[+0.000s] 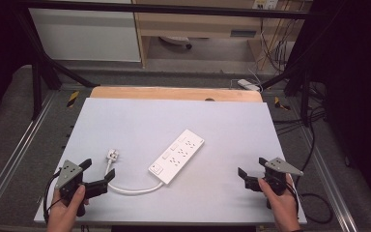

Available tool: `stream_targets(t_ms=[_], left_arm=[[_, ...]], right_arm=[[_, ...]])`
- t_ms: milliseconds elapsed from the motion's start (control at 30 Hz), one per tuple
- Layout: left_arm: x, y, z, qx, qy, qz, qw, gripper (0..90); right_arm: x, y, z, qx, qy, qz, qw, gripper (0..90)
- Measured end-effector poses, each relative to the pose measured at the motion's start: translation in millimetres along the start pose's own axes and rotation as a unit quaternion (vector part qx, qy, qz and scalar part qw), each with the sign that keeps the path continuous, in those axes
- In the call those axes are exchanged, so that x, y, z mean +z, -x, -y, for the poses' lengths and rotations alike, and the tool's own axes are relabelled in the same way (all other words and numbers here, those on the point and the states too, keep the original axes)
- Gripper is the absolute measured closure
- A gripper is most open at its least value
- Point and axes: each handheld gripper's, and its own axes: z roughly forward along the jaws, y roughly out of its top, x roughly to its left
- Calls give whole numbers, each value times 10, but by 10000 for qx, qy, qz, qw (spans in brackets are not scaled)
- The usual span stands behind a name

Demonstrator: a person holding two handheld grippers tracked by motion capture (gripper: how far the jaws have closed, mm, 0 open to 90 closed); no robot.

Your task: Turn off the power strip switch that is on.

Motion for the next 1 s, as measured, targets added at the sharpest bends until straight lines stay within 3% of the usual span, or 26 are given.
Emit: stream_targets(t_ms=[300,567,1000], left_arm=[[-3,-1,6,-7,-19,19,10000,56],[7,-2,13,-15,-63,39,10000,56],[21,5,22,-24,-139,59,9999,55]], right_arm=[[-41,17,-42,172,278,46,9995,52],[-85,-42,-114,141,514,17,9986,28],[-137,-129,-179,217,559,-214,9980,24]])
